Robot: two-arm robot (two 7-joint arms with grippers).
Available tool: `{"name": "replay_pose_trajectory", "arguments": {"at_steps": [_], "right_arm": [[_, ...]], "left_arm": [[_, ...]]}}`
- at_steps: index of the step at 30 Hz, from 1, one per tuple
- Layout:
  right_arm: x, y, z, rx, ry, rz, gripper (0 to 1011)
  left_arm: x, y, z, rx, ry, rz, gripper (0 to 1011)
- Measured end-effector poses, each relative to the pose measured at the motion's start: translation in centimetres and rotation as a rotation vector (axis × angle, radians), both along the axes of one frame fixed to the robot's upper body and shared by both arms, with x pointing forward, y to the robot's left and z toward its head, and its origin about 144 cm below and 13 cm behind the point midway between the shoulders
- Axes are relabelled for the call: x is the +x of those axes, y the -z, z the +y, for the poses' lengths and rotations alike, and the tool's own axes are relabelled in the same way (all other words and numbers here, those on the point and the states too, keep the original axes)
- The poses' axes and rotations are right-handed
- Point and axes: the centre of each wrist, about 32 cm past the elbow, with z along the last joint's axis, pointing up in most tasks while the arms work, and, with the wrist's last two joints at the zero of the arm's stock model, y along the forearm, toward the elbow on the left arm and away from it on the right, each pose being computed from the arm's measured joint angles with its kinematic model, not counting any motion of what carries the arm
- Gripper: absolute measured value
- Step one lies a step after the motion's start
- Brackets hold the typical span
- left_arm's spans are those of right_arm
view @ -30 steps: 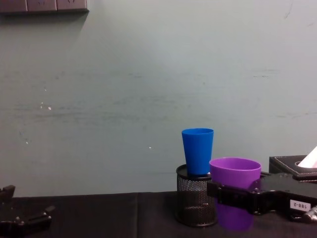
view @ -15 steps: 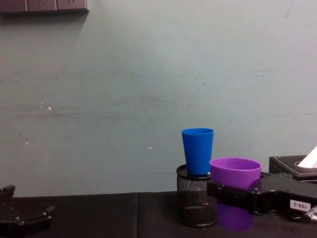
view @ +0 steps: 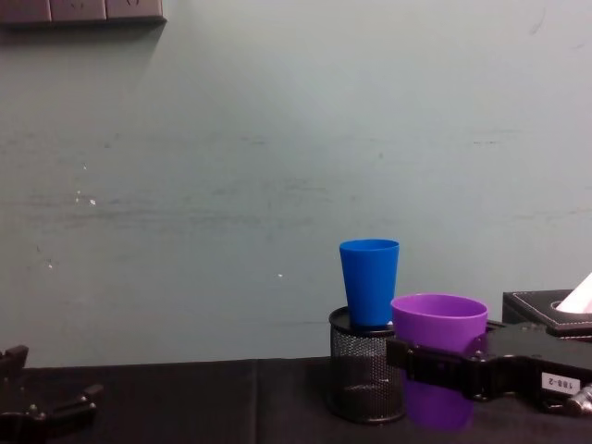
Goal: Pick up one cup with a gripper and tap it against the other cup.
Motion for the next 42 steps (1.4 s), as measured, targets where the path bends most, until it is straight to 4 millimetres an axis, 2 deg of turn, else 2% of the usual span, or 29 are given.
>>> {"name": "replay_pose_trajectory", "arguments": {"at_steps": [42], "right_arm": [[0.0,0.0,0.0,0.0,0.0,0.0,723]], "left_arm": [[0.0,0.0,0.0,0.0,0.0,0.0,1000]]}}
